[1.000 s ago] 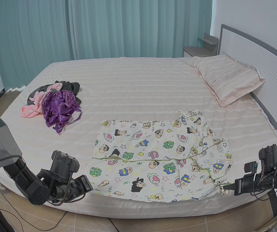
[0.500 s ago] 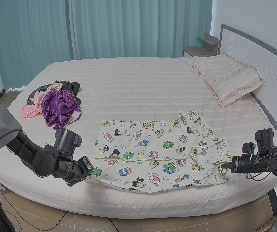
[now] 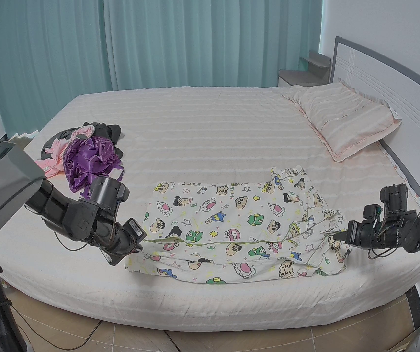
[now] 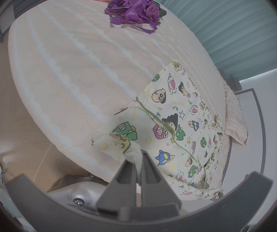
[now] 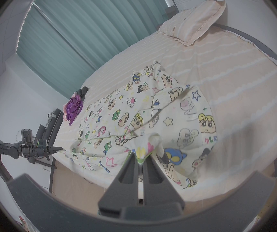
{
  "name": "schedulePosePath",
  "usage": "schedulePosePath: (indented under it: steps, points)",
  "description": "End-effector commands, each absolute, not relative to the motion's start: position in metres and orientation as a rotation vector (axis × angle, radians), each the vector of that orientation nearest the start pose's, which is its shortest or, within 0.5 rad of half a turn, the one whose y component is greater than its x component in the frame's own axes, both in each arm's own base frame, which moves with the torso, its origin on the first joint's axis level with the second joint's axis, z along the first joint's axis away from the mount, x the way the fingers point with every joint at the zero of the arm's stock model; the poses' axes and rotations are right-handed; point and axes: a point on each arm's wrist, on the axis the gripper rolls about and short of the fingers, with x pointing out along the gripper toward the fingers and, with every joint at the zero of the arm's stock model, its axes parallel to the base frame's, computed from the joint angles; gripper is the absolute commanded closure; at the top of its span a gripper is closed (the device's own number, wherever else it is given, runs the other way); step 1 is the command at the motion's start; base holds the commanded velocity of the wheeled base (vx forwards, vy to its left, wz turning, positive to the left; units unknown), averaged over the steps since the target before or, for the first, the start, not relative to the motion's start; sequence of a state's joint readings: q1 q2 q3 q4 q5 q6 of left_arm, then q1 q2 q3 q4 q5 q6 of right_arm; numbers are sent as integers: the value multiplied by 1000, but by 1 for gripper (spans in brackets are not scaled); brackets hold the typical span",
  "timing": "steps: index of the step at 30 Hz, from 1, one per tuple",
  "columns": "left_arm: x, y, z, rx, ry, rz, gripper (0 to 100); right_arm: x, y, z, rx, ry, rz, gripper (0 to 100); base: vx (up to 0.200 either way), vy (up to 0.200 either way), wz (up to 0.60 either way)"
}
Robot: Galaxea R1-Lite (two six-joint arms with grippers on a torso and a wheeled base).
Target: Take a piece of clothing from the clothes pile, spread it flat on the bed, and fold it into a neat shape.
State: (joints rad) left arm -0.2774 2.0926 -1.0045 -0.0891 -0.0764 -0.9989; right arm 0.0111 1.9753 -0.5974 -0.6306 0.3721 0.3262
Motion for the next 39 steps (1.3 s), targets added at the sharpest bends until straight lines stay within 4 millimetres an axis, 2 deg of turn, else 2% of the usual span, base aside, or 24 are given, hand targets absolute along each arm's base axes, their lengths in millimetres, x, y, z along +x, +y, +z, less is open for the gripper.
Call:
schedulePosePath:
  steps: [1,10,20,22,27,38,39]
  points:
    - [358,-100,44,-808,1077,221,100,318,6,45,456,784,220,100,0,0,0]
    - [376,-102,39,-812,1051,223,100,341,-5,39,497,762,174,100,0,0,0]
    - [395,-105,39,-810,1055,232,100,355,-7,40,523,741,163,100,0,0,0]
    - [400,-105,33,-808,1063,241,100,360,-6,41,525,745,165,100,0,0,0]
    - [407,-103,31,-813,1058,251,100,365,-7,44,543,741,159,100,0,0,0]
    - [416,-106,29,-795,1070,284,100,373,-6,32,556,762,151,100,0,0,0]
    - [417,-106,29,-798,1069,295,0,373,-6,30,561,766,150,0,0,0,0]
